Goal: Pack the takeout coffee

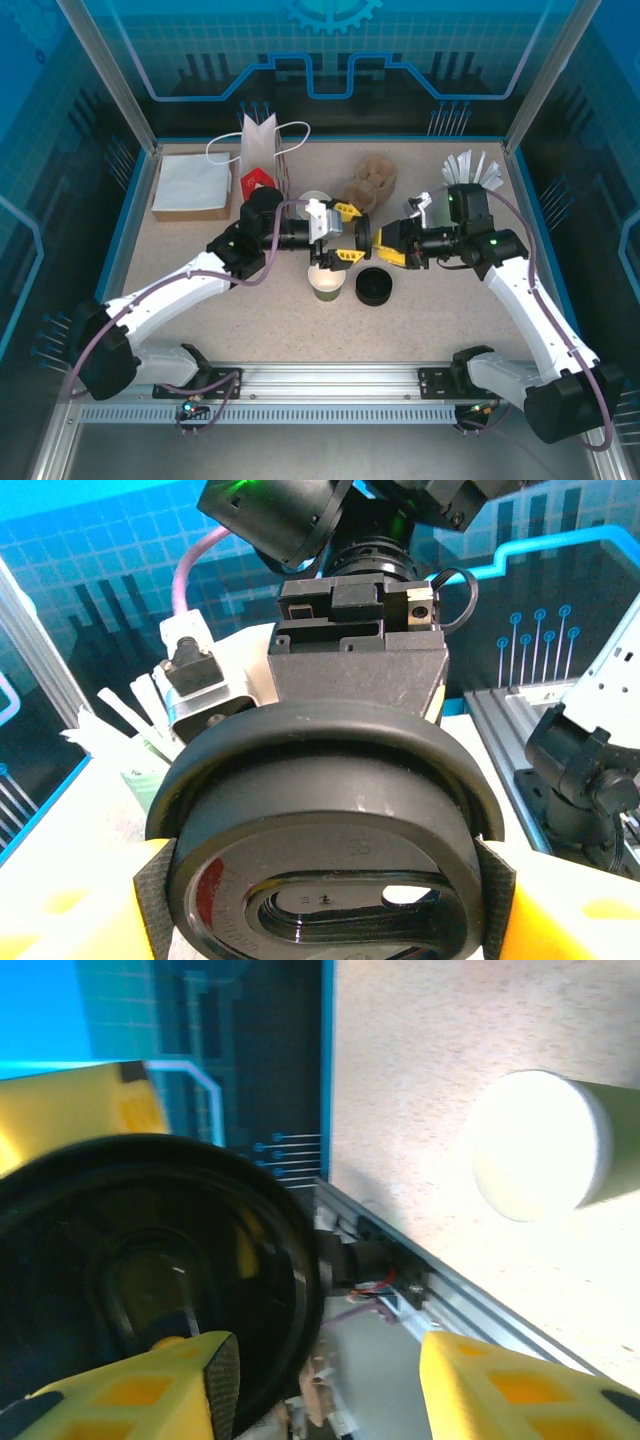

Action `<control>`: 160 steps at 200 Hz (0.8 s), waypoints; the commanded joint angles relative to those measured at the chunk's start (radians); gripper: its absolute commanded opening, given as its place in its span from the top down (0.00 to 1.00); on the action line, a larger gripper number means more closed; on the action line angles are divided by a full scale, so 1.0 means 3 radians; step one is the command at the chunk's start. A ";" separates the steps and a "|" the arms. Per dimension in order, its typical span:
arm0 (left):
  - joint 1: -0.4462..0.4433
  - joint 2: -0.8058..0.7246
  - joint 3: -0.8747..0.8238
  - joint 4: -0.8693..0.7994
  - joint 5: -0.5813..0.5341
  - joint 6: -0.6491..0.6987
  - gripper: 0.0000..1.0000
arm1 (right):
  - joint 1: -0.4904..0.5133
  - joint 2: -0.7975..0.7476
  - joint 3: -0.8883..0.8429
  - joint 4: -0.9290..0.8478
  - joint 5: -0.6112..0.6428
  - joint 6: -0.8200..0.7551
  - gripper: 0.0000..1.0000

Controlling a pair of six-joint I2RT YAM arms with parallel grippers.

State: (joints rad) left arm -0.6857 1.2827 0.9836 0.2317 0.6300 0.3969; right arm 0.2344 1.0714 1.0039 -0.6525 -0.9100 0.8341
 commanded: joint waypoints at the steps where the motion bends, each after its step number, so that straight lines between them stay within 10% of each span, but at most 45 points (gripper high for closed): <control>1: -0.0011 -0.0232 -0.0050 -0.0560 -0.0276 0.0312 0.25 | -0.0070 0.0000 0.0185 -0.0707 0.0485 -0.0550 0.47; 95: -0.0011 -0.0415 0.0400 -0.2922 -0.1261 0.0917 0.29 | -0.0005 -0.0043 -0.0031 -0.1526 0.3443 -0.1382 0.42; 160: -0.0018 0.0193 0.0958 -0.3768 -0.1467 0.1133 0.31 | -0.0040 -0.0390 -0.0395 -0.1061 0.3438 -0.1404 0.00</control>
State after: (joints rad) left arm -0.6857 1.2770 1.2068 -0.7532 0.2245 0.6899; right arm 0.2237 1.0023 0.9085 -1.0298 0.1059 0.4194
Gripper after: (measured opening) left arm 0.699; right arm 0.980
